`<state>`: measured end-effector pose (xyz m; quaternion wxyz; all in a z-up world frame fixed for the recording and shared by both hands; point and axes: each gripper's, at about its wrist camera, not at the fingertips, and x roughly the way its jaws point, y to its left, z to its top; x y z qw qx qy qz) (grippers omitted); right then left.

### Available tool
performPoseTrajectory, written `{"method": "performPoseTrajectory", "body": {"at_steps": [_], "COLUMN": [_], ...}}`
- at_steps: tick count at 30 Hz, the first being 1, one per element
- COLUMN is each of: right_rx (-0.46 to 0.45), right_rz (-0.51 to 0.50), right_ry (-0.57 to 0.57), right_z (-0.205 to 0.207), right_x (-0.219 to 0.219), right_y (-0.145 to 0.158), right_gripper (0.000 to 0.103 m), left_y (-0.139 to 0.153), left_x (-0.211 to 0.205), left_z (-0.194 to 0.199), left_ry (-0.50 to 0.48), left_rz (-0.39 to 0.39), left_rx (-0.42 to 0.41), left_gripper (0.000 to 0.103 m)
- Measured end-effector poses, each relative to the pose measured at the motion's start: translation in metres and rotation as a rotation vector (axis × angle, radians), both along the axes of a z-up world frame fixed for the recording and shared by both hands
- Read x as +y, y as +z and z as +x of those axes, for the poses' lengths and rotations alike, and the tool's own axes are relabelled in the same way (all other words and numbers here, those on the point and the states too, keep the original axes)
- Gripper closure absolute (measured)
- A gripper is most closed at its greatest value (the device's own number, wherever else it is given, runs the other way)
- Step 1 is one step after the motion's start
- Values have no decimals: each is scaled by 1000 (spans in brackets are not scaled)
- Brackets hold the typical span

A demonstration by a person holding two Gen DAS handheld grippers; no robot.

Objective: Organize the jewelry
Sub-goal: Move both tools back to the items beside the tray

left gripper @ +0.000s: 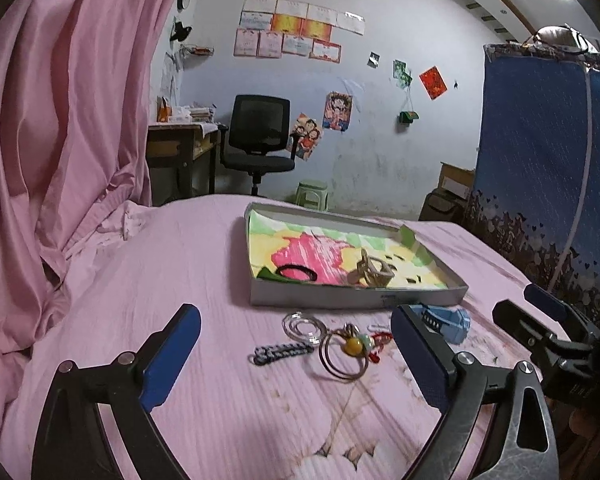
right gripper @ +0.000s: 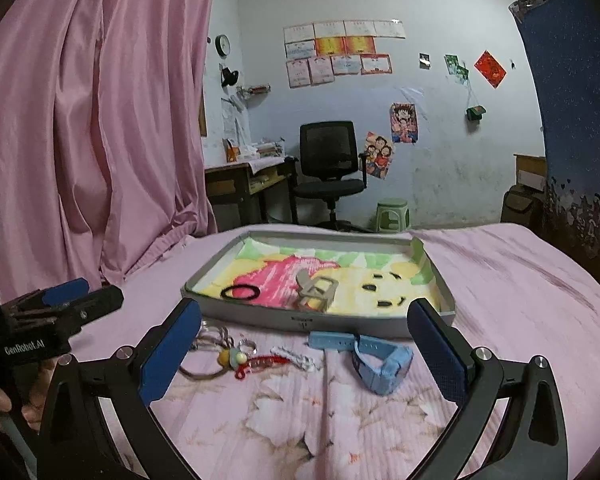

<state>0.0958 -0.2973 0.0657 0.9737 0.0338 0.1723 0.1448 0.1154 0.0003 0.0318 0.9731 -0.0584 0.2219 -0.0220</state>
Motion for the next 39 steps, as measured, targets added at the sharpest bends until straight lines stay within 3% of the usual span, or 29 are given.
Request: {"method": "performPoseTrajectory", "body": {"at_steps": [18, 28, 32, 35, 37, 39], "right_rx": [204, 366, 409, 453, 481, 512], "right_rz": [-27, -1, -5, -8, -14, -21], "right_ry": [21, -37, -70, -85, -86, -89], "right_z": [12, 51, 70, 87, 98, 108], "right_x": [-8, -19, -23, -23, -20, -19], "right_y": [-37, -61, -68, -75, -79, -85], "right_gripper": [2, 2, 2, 2, 7, 13], "left_y": [-35, -51, -53, -55, -56, -56], "left_x": [-3, -10, -10, -12, -14, -15], "left_z": [27, 55, 59, 62, 64, 65], "left_ry": [-93, -144, -150, -161, -168, -170], "left_rz": [-54, -118, -146, -155, -156, -157], "left_rx": [246, 381, 392, 403, 410, 412], "left_gripper": [9, 41, 50, 62, 73, 77]}}
